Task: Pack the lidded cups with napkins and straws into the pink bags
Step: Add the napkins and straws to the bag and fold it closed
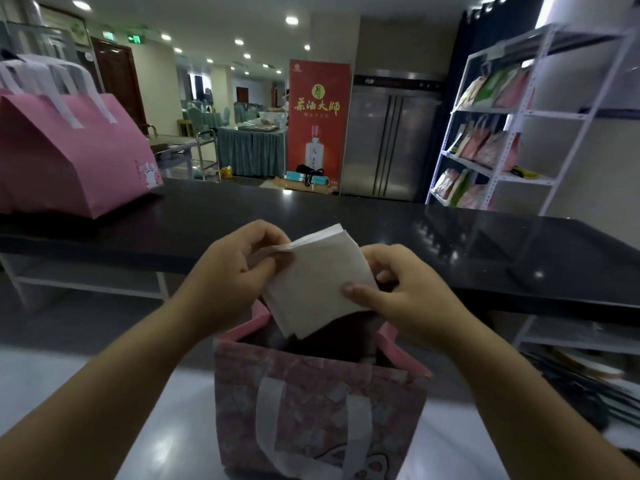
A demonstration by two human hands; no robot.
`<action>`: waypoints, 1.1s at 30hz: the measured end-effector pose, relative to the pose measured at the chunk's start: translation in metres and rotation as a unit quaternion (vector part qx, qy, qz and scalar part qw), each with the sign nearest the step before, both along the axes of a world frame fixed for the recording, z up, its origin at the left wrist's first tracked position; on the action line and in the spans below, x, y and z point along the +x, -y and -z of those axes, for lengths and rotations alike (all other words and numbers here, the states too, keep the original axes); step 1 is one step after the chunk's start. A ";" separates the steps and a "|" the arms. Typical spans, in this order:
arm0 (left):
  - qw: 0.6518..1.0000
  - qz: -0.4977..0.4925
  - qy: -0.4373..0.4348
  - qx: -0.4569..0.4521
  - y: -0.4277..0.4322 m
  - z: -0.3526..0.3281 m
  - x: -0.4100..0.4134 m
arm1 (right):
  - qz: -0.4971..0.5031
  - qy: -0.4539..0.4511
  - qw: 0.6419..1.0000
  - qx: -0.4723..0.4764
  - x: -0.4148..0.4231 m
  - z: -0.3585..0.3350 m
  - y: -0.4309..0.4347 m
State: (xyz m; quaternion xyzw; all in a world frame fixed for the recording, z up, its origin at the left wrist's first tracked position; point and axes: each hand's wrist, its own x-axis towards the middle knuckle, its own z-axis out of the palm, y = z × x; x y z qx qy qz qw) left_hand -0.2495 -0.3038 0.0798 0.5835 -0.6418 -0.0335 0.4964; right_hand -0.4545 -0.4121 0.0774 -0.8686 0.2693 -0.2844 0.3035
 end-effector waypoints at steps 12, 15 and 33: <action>0.930 0.003 0.242 0.276 0.000 0.032 0.037 | 0.050 -0.107 0.990 -0.073 0.010 0.005 -0.011; 0.907 -0.012 0.309 0.286 0.004 0.035 0.042 | 0.040 -0.229 0.957 -0.176 0.023 0.006 -0.014; 0.966 -0.015 0.219 0.138 -0.005 0.051 0.047 | 0.074 -0.230 0.943 -0.227 0.038 0.023 -0.007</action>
